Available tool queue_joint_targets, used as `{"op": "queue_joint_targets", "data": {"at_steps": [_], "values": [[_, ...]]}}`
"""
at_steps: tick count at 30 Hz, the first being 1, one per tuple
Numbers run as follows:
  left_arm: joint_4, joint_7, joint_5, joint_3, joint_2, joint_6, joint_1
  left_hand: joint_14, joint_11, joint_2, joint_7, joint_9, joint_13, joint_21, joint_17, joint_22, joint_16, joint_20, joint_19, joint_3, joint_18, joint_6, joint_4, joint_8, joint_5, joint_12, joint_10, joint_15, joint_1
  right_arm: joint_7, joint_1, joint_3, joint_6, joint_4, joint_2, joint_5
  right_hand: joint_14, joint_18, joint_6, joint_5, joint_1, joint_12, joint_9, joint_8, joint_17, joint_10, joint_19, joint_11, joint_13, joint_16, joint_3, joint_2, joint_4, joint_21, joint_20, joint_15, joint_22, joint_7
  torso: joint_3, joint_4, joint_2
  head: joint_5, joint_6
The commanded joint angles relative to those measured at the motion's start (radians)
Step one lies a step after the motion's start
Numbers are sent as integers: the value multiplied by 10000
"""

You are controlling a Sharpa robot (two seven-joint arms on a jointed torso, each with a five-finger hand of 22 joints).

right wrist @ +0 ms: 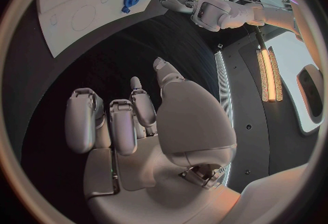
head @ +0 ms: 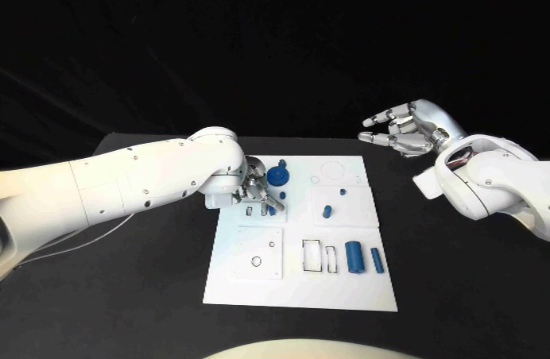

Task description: Assemble the parts on the task board

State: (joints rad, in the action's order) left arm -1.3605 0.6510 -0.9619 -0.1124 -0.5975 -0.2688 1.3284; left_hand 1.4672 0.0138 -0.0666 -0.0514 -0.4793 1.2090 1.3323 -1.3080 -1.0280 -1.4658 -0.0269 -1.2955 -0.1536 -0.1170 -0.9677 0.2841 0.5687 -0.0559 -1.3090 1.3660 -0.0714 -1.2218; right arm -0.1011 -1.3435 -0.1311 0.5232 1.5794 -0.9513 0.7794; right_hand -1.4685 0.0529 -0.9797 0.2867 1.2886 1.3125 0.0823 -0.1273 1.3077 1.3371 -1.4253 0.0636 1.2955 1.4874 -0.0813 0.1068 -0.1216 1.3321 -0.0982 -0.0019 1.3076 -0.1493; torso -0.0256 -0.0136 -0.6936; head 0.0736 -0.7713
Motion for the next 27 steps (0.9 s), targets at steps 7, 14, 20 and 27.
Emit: {"op": "queue_joint_targets", "data": {"at_steps": [7,14,20,27], "values": [[-44,36,207,0,-30,-69,-3,612,52,-207,6,-121,-35,74,-974,-34,-24,-21,52,276,117,136,-34,108,19,57,-51,-58,-435,69,3,4,-143,-39,25,136,-652,109,22,156,-40,-27,15,-81,1203,-29,71,12,-3,-63,65,-42,6,-66,-13,-65,944,13,6,-7,-8,3,-12],[-57,36,289,1,-39,-29,-3,613,73,-417,28,-235,-42,92,-977,-47,-20,-16,83,717,114,239,-88,134,12,75,-62,-76,-908,88,8,2,-179,-87,54,140,-655,108,39,316,2,-26,13,-109,1201,-22,63,8,-10,-71,100,-65,5,-81,-6,-71,942,15,5,1,-6,0,-19],[-52,37,339,2,-47,-20,-3,613,75,-486,28,-261,-44,104,-980,-66,-21,-13,81,842,116,258,-46,136,14,79,-63,-77,-961,105,12,1,-216,-99,62,143,-656,108,42,344,8,-28,13,-114,1204,-23,62,7,-13,-70,107,-66,4,-84,-5,-71,942,15,4,-1,-10,-8,-21],[-37,39,371,2,-50,-38,-2,614,59,-438,7,-288,-46,112,-980,-76,-20,-13,84,861,118,268,49,139,19,83,-63,-67,-832,124,14,0,-242,-101,62,160,-655,109,43,367,9,-25,13,-119,1200,-20,62,7,-12,-74,114,-67,2,-88,-5,-72,941,15,5,0,-8,-4,-22]]}}
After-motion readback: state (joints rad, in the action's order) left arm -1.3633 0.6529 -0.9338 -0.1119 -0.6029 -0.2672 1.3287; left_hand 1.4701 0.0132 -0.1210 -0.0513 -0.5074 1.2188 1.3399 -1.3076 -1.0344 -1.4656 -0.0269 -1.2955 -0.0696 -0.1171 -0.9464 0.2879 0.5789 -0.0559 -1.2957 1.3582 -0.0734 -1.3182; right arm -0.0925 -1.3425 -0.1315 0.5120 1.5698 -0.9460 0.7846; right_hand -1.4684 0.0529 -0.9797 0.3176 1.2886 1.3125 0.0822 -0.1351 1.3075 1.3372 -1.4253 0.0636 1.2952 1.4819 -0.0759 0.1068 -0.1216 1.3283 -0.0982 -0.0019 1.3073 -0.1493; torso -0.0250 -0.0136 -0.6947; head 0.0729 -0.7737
